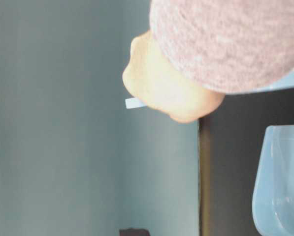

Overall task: Hold the dustpan with the left arm, while a human hand uses a hand brush to gather screws into the dustpan.
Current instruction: 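Keep holding the dustpan with the left gripper while screws are brushed in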

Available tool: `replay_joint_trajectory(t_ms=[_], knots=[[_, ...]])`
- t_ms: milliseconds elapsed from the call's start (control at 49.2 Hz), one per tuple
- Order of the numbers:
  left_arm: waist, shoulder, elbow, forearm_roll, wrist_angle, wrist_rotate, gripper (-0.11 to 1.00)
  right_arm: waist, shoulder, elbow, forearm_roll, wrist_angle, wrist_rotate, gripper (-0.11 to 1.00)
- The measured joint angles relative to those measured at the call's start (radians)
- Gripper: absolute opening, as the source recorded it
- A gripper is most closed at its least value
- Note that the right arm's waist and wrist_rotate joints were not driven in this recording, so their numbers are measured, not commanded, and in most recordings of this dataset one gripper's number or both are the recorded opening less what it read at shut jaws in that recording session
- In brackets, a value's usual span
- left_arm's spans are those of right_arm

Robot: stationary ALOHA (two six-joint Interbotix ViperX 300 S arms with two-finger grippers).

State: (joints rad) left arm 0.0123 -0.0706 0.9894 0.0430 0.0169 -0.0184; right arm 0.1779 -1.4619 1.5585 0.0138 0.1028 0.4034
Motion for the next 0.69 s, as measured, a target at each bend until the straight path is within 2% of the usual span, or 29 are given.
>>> replay_joint_trajectory(t_ms=[163, 468, 691], knots=[[0.006, 0.017, -0.034, 0.000, 0.038, 0.026, 0.28, 0.000, 0.000, 0.002, 0.000, 0.000, 0.000, 0.00], [0.015, 0.026, -0.037, 0.000, 0.041, 0.029, 0.29, 0.000, 0.000, 0.002, 0.000, 0.002, 0.000, 0.00], [0.023, 0.035, -0.017, 0.000, -0.044, 0.029, 0.29, 0.000, 0.000, 0.002, 0.000, 0.002, 0.000, 0.00]])
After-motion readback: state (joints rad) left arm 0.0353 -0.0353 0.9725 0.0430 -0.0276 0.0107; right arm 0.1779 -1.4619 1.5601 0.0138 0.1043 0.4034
